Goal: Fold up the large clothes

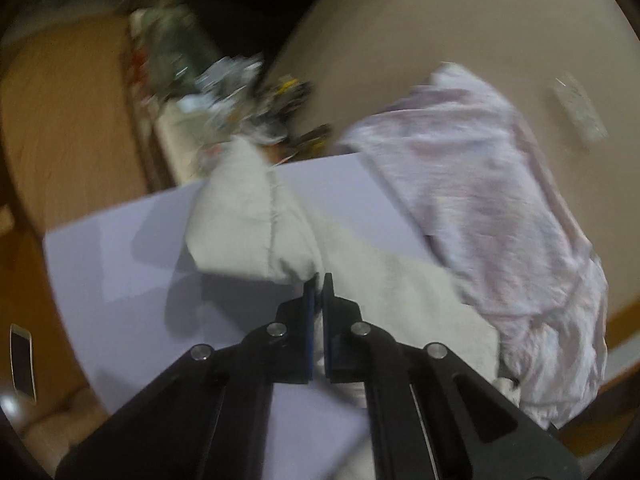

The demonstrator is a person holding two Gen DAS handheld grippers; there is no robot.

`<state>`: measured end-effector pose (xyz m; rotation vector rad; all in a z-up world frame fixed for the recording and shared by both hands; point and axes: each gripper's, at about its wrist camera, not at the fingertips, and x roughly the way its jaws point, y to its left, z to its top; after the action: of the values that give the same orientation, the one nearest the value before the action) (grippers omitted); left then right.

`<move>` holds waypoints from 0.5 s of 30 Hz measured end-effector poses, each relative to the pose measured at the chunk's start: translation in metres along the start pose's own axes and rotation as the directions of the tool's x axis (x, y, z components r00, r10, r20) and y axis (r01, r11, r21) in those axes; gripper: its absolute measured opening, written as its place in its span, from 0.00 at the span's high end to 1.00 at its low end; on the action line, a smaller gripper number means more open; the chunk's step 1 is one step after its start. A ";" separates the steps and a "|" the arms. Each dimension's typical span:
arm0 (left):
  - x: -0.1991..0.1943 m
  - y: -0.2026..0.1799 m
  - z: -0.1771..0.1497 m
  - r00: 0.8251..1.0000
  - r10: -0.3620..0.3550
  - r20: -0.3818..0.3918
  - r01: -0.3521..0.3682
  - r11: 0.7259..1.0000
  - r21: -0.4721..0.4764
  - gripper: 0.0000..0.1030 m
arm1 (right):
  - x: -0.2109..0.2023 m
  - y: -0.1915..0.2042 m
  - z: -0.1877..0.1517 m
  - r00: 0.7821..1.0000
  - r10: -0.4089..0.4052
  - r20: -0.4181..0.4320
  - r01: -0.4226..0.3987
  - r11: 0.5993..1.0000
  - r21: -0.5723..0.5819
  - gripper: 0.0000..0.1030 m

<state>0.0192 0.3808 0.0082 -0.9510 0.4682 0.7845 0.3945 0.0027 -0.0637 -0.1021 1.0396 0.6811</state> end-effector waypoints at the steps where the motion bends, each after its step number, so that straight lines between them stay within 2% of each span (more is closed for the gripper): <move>1: -0.004 -0.016 0.000 1.000 -0.021 0.005 0.021 0.999 0.031 0.97 | 0.000 0.000 0.000 1.000 0.000 -0.004 0.000 1.000 -0.002 0.43; 4: -0.012 -0.071 -0.009 0.994 -0.104 -0.012 0.105 0.984 0.143 0.98 | -0.002 -0.001 0.000 1.000 0.016 -0.024 -0.016 1.000 -0.006 0.43; 7: -0.015 -0.126 -0.031 0.982 -0.178 -0.067 0.189 0.950 0.250 0.98 | -0.014 -0.012 -0.001 0.994 0.100 -0.053 -0.099 0.994 0.036 0.40; 10: -0.014 -0.175 -0.061 0.962 -0.236 -0.135 0.269 0.900 0.343 0.98 | -0.033 -0.028 -0.005 0.983 0.178 -0.054 -0.171 0.980 0.104 0.38; 14: -0.013 -0.228 -0.108 0.928 -0.294 -0.230 0.369 0.817 0.442 0.98 | -0.067 -0.049 -0.010 0.988 0.153 -0.001 -0.152 0.981 0.117 0.34; 15: -0.012 -0.244 -0.125 0.914 -0.312 -0.260 0.402 0.786 0.469 0.98 | -0.074 -0.054 -0.010 0.990 0.142 0.012 -0.142 0.982 0.121 0.33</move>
<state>0.1962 0.1852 0.0841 -0.5715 0.5868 0.2016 0.3934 -0.0793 -0.0207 0.0801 1.0903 0.7447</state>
